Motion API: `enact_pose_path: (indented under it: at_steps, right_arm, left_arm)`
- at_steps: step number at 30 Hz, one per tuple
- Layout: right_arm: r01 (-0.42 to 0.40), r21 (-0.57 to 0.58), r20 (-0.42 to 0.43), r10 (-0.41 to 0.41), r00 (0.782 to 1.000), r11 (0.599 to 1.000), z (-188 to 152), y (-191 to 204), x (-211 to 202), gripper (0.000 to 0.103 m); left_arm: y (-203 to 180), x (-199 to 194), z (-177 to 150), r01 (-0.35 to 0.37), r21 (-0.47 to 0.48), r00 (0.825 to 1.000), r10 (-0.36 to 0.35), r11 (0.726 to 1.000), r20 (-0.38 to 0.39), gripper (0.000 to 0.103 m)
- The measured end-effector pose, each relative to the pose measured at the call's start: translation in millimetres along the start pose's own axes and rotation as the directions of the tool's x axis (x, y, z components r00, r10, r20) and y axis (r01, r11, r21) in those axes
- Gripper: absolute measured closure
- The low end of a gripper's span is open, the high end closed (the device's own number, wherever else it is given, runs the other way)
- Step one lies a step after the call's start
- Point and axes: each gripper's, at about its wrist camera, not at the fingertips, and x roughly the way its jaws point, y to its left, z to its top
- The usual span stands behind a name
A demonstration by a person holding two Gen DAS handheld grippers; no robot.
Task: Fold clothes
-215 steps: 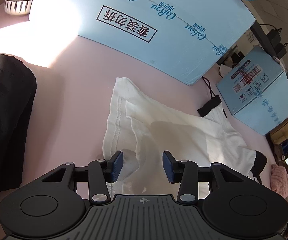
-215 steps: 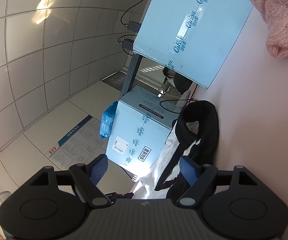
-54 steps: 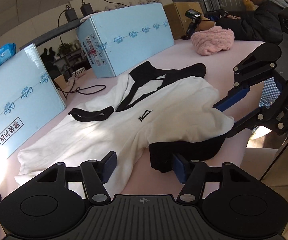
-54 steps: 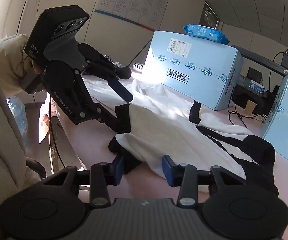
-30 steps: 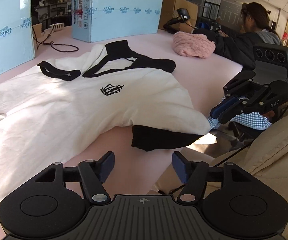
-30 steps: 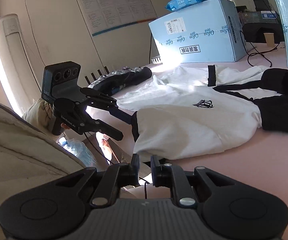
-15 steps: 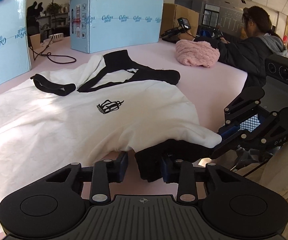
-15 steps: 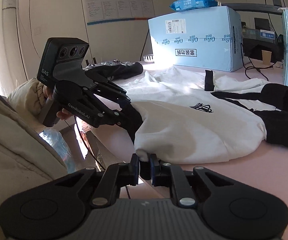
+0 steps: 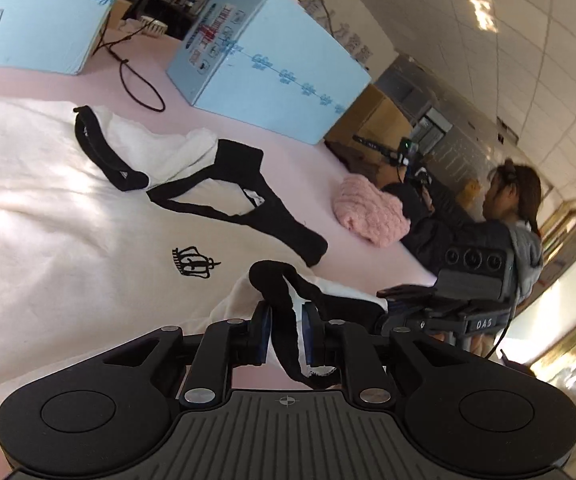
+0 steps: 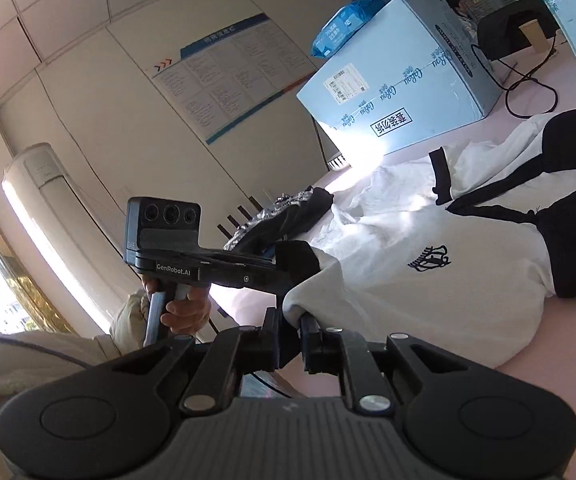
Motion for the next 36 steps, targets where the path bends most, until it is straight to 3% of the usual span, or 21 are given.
enact_pose_path:
  at_steps: [1, 3, 5, 8, 11, 13, 15, 17, 18, 19, 20, 22, 23, 26, 27, 29, 30, 31, 34, 36]
  right_arm:
    - [0.037, 0.145, 0.089, -0.051, 0.995, 0.989, 10.4, -20.4, -0.6, 0.044]
    - [0.112, 0.333, 0.191, -0.184, 0.964, 0.936, 20.8, -48.3, -6.9, 0.026]
    - [0.134, 0.329, 0.232, -0.217, 0.948, 0.935, 25.6, -55.1, -17.0, 0.026]
    - [0.127, 0.188, 0.23, -0.169, 0.958, 0.974, 23.5, -37.4, -29.7, 0.024]
    - [-0.001, 0.111, 0.121, -0.013, 0.993, 0.994, 24.1, -20.2, -21.3, 0.021]
    - [-0.108, 0.129, 0.042, 0.103, 0.994, 0.986, 23.9, -10.6, 2.7, 0.019]
    - [-0.057, 0.176, 0.026, 0.053, 0.998, 0.983, 23.1, -8.7, 29.9, 0.015]
    - [0.072, 0.256, -0.052, -0.061, 0.997, 0.964, 24.3, -26.6, 60.2, 0.014]
    - [0.159, 0.271, -0.091, -0.139, 0.986, 0.949, 25.5, -39.4, 71.7, 0.035]
    - [0.196, 0.272, -0.102, -0.175, 0.979, 0.942, 28.1, -47.4, 75.5, 0.05]
    - [0.211, 0.274, -0.108, -0.188, 0.976, 0.938, 31.2, -53.5, 77.0, 0.049]
    - [0.146, 0.295, -0.095, -0.123, 0.988, 0.944, 38.9, -49.6, 79.1, 0.011]
    - [0.112, 0.289, -0.087, -0.09, 0.992, 0.951, 40.9, -45.1, 81.5, 0.007]
    - [0.049, 0.227, -0.13, -0.02, 0.991, 0.973, 43.0, -25.3, 106.6, 0.007]
    - [0.08, 0.225, -0.145, -0.048, 0.988, 0.971, 40.9, -25.2, 115.9, 0.007]
    - [0.179, 0.221, -0.168, -0.144, 0.975, 0.959, 36.5, -34.0, 132.2, 0.021]
    - [0.184, 0.207, -0.158, -0.153, 0.976, 0.961, 38.3, -34.4, 131.0, 0.02]
    - [0.173, 0.22, -0.151, -0.142, 0.978, 0.96, 41.2, -34.4, 125.8, 0.014]
    - [0.099, 0.232, -0.085, -0.081, 0.993, 0.968, 50.3, -32.2, 90.5, 0.011]
    - [0.134, 0.216, 0.0, -0.137, 0.991, 0.967, 55.2, -30.1, 55.9, 0.009]
  left_arm:
    - [17.7, -0.8, 7.8, -0.007, -0.138, 0.997, 0.017, 0.99, 0.07, 0.02]
    - [39.6, -2.2, 18.1, -0.048, -0.234, 0.986, 0.084, 0.971, 0.145, 0.021]
    - [46.1, -6.8, 18.9, -0.077, -0.226, 0.98, 0.116, 0.971, 0.164, 0.021]
    - [40.8, -12.1, 12.4, -0.039, -0.142, 0.99, 0.058, 0.989, 0.131, 0.021]
    - [26.6, -4.8, 6.1, 0.019, -0.037, 0.999, -0.017, 0.999, 0.047, 0.02]
    - [18.4, 3.9, 2.0, 0.038, 0.03, 0.999, -0.039, 0.999, 0.002, 0.02]
    - [19.8, 10.7, -2.9, -0.003, 0.044, 1.0, 0.003, 0.999, 0.014, 0.02]
    - [28.8, 10.4, -10.9, -0.076, 0.027, 0.996, 0.074, 0.997, 0.054, 0.02]
    - [34.2, 5.8, -16.2, -0.112, 0.03, 0.991, 0.109, 0.993, 0.083, 0.023]
    - [38.8, -2.2, -22.6, -0.135, 0.036, 0.985, 0.13, 0.99, 0.11, 0.024]
    - [42.2, -16.0, -30.7, -0.135, 0.049, 0.983, 0.128, 0.99, 0.131, 0.024]
    - [43.8, -35.3, -40.7, -0.159, 0.057, 0.975, 0.147, 0.986, 0.169, 0.023]
    - [45.5, -41.5, -42.6, -0.167, 0.043, 0.97, 0.156, 0.985, 0.184, 0.023]
    - [54.0, -57.8, -43.7, -0.152, -0.003, 0.965, 0.149, 0.988, 0.215, 0.023]
    - [58.2, -62.9, -41.4, -0.134, -0.02, 0.966, 0.135, 0.991, 0.219, 0.023]
    - [59.9, -69.4, -40.8, -0.138, -0.037, 0.963, 0.143, 0.99, 0.231, 0.023]
    - [59.9, -73.3, -41.3, -0.149, -0.043, 0.959, 0.155, 0.988, 0.238, 0.023]
    - [58.4, -78.8, -43.4, -0.177, -0.043, 0.951, 0.182, 0.983, 0.251, 0.023]
    - [58.0, -101.3, -52.2, -0.245, -0.045, 0.922, 0.247, 0.969, 0.298, 0.021]
    - [61.4, -116.4, -56.8, -0.267, -0.069, 0.906, 0.275, 0.961, 0.321, 0.02]
